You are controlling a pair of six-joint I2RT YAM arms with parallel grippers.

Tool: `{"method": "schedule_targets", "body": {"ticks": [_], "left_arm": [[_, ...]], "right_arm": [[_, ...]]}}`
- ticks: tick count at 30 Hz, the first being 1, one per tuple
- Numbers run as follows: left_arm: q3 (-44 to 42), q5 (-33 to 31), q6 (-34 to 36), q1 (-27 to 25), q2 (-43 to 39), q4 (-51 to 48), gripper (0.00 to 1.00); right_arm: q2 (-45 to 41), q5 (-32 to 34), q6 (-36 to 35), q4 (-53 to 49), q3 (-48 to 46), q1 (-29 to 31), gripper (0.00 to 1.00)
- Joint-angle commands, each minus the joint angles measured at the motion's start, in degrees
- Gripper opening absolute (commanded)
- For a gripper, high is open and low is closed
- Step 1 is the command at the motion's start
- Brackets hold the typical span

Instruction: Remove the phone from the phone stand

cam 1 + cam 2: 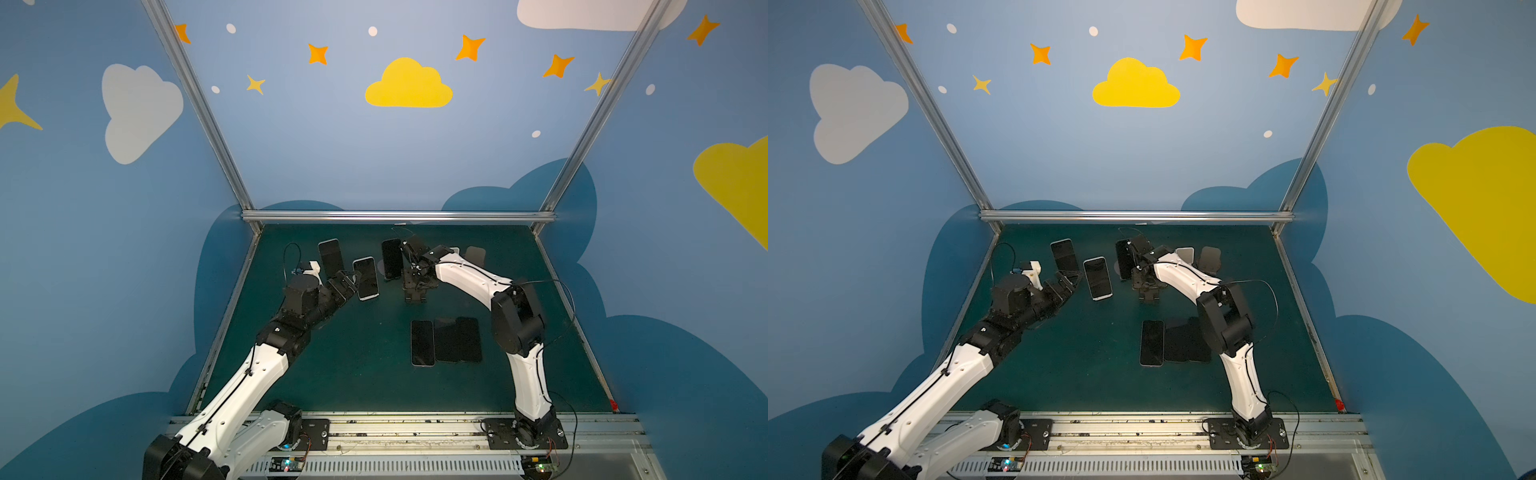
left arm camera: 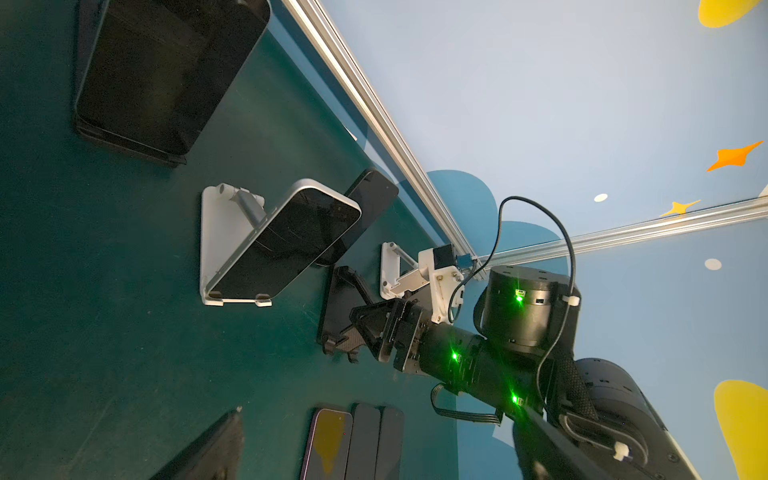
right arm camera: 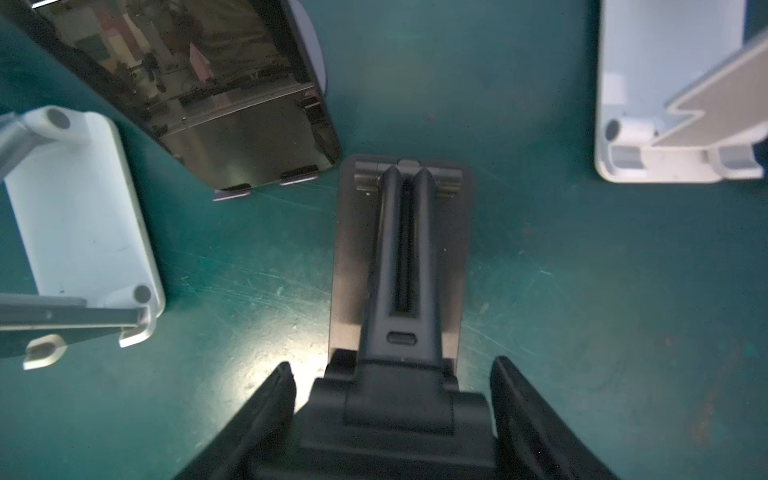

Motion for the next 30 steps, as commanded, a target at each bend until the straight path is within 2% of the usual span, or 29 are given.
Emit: {"method": "schedule_targets", "body": {"ticks": [1,6,19,30], "left_arm": [[-0.08,1.03,-0.17,0.28,-0.39,1.24,1.00],[-0.17,1.02,-0.25,0.28,-0.24,1.21,1.00],[-0.19,1.93,-0.71,0.40,0.67,1.52,1.00],[-0.17,2.13,-0.86,0.46,1.76,1.69,1.00]], "right_arm": [[-4.73,3.16,0.53,3.35,-2.47,-0.38,0.65],[-5.41,4.12,-2.89,3.63,-0.72,-0.65,0.63],[-3.64,4.79,-5.88,3.17,1.52,-3.80,0.61],[4.37,3.73,-9.94,4.35,10.29,-5.79,0.61]]}}
